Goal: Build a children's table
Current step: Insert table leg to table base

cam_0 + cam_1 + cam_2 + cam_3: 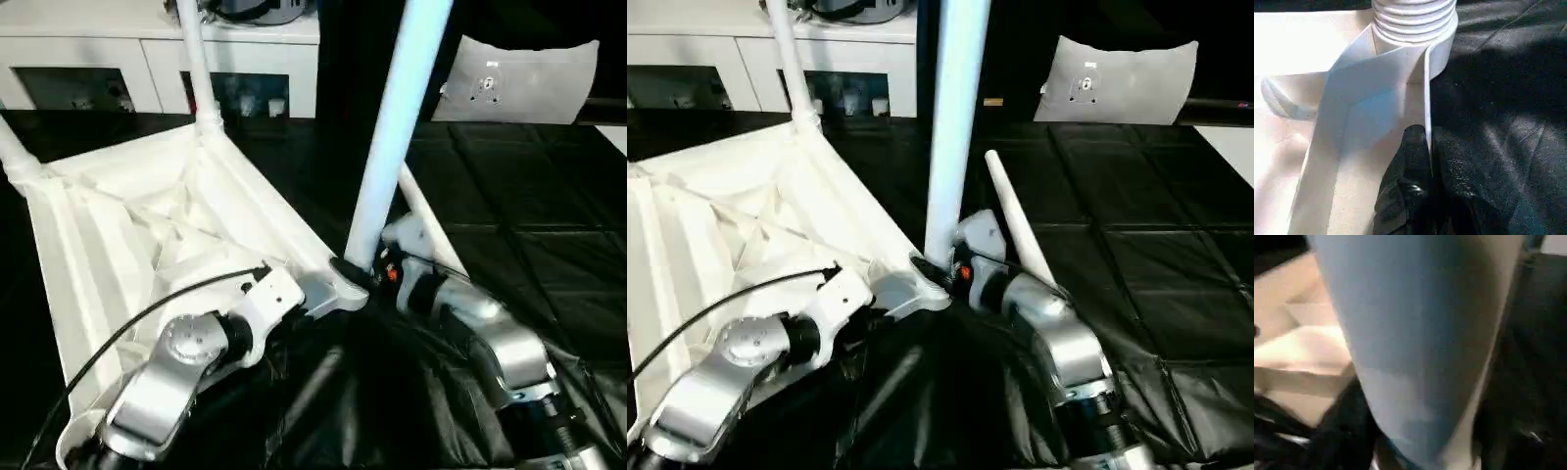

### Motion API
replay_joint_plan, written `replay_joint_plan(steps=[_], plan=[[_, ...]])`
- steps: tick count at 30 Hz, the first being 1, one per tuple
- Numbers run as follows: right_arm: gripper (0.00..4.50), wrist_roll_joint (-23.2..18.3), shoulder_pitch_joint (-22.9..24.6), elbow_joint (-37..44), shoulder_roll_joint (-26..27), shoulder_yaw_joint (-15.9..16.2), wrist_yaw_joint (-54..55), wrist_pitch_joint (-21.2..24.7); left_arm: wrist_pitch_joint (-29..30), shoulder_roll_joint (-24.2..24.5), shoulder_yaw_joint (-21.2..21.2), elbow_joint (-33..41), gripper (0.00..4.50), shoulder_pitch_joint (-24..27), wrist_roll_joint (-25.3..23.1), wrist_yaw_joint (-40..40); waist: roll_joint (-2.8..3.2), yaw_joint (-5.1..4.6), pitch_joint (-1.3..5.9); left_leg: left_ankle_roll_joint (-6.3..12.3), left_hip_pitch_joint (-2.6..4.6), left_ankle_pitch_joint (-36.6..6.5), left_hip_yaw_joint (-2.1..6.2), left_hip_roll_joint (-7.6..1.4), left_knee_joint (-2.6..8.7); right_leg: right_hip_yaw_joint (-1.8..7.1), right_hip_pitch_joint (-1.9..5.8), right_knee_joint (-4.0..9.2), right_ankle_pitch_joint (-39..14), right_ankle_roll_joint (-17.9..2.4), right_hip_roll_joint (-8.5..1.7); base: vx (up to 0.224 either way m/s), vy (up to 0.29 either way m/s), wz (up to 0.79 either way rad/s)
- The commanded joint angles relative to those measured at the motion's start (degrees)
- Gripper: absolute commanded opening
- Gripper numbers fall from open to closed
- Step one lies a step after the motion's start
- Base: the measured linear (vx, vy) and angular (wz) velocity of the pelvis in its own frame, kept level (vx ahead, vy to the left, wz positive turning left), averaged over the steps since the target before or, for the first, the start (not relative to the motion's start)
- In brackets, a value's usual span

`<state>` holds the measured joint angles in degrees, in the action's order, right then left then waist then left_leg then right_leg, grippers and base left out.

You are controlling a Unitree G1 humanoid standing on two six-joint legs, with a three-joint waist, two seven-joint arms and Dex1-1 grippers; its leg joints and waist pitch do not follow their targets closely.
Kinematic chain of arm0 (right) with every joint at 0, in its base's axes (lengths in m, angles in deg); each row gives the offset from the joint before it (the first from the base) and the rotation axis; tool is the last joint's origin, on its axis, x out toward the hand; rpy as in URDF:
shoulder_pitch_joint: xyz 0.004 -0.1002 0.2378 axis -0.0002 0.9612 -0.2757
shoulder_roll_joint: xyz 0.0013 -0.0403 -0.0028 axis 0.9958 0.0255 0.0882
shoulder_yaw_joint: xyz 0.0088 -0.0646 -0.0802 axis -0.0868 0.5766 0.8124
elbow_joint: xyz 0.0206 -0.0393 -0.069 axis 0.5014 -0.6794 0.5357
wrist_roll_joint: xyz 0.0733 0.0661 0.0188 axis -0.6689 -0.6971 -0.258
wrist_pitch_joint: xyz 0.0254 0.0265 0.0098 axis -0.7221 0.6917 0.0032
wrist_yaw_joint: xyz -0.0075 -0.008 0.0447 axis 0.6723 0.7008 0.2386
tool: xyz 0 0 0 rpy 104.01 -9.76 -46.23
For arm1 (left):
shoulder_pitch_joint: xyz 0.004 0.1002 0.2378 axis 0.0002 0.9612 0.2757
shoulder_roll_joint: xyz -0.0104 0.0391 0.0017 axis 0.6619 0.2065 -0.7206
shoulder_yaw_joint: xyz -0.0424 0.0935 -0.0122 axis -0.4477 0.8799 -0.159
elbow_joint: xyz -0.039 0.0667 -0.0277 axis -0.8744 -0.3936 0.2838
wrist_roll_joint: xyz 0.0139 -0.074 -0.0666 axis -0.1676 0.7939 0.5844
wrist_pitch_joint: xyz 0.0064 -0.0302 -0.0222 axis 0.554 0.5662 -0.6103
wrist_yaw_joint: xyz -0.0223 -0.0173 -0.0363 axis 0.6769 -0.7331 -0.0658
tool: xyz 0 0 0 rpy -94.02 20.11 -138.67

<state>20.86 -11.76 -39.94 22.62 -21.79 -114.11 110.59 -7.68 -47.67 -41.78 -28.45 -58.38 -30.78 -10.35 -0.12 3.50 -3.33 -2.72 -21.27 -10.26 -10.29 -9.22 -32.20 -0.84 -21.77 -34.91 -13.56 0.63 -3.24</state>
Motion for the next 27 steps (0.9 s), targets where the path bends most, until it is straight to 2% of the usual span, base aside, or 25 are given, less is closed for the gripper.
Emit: replay_joint_plan(steps=[1,3,4,6,8,9,10,11,13,14,16,17,19,23,24,27], plan=[[3.01,1.38,2.16,-4.49,-0.24,2.56,-0.15,1.66,-0.56,1.53,-1.03,-1.32,0.00,-2.30,-1.37,0.01,0.32,0.13,1.69,-1.02,0.54,-19.10,2.05,-3.76,4.71,2.56,0.50,5.59,-16.18,-8.23,-4.29,0.000,0.000,0.00],[3.22,1.71,2.18,-4.57,-0.26,2.38,-0.16,0.98,-1.01,2.52,-0.69,-2.06,0.00,-2.73,-1.65,-0.70,0.38,0.21,1.81,-0.77,0.70,-17.99,1.82,-3.72,4.47,2.60,0.46,5.51,-14.24,-8.98,-4.28,0.000,0.000,0.00],[3.34,1.82,2.31,-4.43,-0.44,2.10,-0.45,0.25,-1.39,3.87,-0.11,-3.04,0.00,-3.18,-2.06,-1.67,0.66,0.26,2.09,-0.73,0.59,-16.62,1.84,-3.74,4.38,2.48,0.81,5.26,-11.45,-9.61,-4.26,0.000,0.000,0.00],[3.49,1.42,2.95,-3.19,-1.11,1.52,-1.44,-0.50,-2.45,6.00,0.46,-4.77,0.00,-4.09,-2.09,-3.61,0.52,0.27,2.08,-0.22,0.41,-15.26,1.78,-3.61,4.27,2.42,1.07,5.00,-9.71,-9.93,-4.22,0.000,0.000,0.00],[3.67,0.92,3.65,-1.86,-1.77,1.07,-2.32,-0.82,-3.31,7.01,0.32,-6.06,0.00,-4.82,-1.54,-4.91,0.74,0.54,2.32,0.07,0.63,-13.95,1.66,-3.68,4.02,2.42,1.09,4.83,-7.56,-10.21,-4.21,0.000,0.000,0.00],[3.79,0.78,3.84,-1.53,-1.95,0.93,-2.52,-0.92,-3.54,7.30,0.29,-6.46,0.00,-5.07,-1.26,-5.22,0.67,0.44,2.31,0.25,0.43,-12.73,1.70,-3.68,4.07,2.24,1.33,4.50,-5.23,-10.69,-4.08,0.000,0.000,0.00],[3.88,-0.04,4.46,-0.47,-2.49,0.27,-3.49,-1.59,-4.75,8.36,0.82,-7.95,0.00,-5.98,-1.08,-6.79,0.97,0.37,2.31,0.45,0.48,-12.43,1.65,-3.60,3.96,2.19,1.32,4.46,-3.79,-11.12,-4.01,0.000,0.000,0.00],[3.88,-0.04,4.46,-0.47,-2.49,0.27,-3.49,-1.59,-4.75,8.36,0.82,-7.95,0.00,-5.98,-1.08,-6.79,0.94,0.40,2.39,0.52,0.48,-12.18,1.66,-3.61,3.89,2.21,1.44,4.33,-3.19,-11.33,-4.06,0.000,0.000,0.00],[4.06,-0.38,4.96,0.32,-3.02,-0.16,-3.95,-1.93,-6.12,9.28,1.28,-9.03,0.00,-6.53,-0.82,-8.35,1.01,0.43,2.53,0.84,0.45,-11.12,1.62,-3.60,3.71,2.17,1.62,4.10,-0.99,-12.10,-4.13,0.000,0.000,0.00],[4.26,-1.40,6.00,1.89,-4.15,-0.95,-5.38,-2.87,-9.15,10.70,2.00,-11.34,0.00,-7.55,-0.32,-11.19,1.08,0.40,2.51,1.20,0.40,-10.46,1.63,-3.62,3.67,2.07,1.69,3.98,0.52,-12.71,-4.12,0.000,0.000,0.00],[4.30,-3.06,7.38,4.16,-5.59,-2.06,-7.49,-3.61,-14.43,12.51,3.20,-14.68,0.00,-8.90,0.06,-14.89,1.03,0.55,2.71,1.80,0.56,-10.65,1.56,-3.56,3.46,2.15,1.81,3.94,0.61,-12.39,-4.12,0.000,0.000,0.00],[4.34,-3.06,7.38,4.16,-5.59,-2.06,-7.49,-3.61,-14.43,12.51,3.20,-14.68,0.00,-8.90,0.06,-14.89,1.01,0.58,2.62,1.95,0.52,-10.68,1.57,-3.58,3.53,2.14,1.77,3.98,0.70,-12.37,-4.13,0.000,0.000,0.00],[4.43,-5.21,8.41,6.60,-7.60,-3.00,-10.94,-3.89,-20.79,12.43,2.86,-18.21,0.00,-9.88,2.78,-19.89,0.96,0.58,2.60,2.26,0.59,-11.25,1.49,-3.56,3.44,2.11,1.79,4.06,-0.60,-12.45,-4.26,0.000,0.000,0.00],[4.43,-6.33,7.89,7.66,-9.45,-3.40,-14.47,-4.20,-24.36,11.89,2.47,-20.79,0.00,-11.06,5.43,-24.59,1.06,0.90,2.87,2.52,0.84,-9.82,1.39,-3.91,3.25,2.05,1.74,3.55,2.03,-13.88,-4.32,0.000,0.000,0.00],[4.43,-6.58,6.75,7.71,-10.42,-3.09,-16.44,-4.22,-25.49,11.98,3.07,-21.75,0.00,-11.83,5.73,-26.65,1.06,1.36,3.04,3.12,0.86,-8.36,1.32,-3.87,2.98,2.03,1.83,3.27,4.25,-14.52,-4.34,0.000,0.000,0.00],[4.43,-6.87,5.95,7.53,-11.22,-2.48,-18.54,-4.75,-27.19,12.11,3.98,-23.00,0.00,-12.68,5.79,-28.05,1.09,1.75,3.07,3.75,0.88,-7.23,1.25,-3.94,2.81,1.99,1.81,2.99,6.18,-14.97,-4.39,0.000,0.000,0.00]])
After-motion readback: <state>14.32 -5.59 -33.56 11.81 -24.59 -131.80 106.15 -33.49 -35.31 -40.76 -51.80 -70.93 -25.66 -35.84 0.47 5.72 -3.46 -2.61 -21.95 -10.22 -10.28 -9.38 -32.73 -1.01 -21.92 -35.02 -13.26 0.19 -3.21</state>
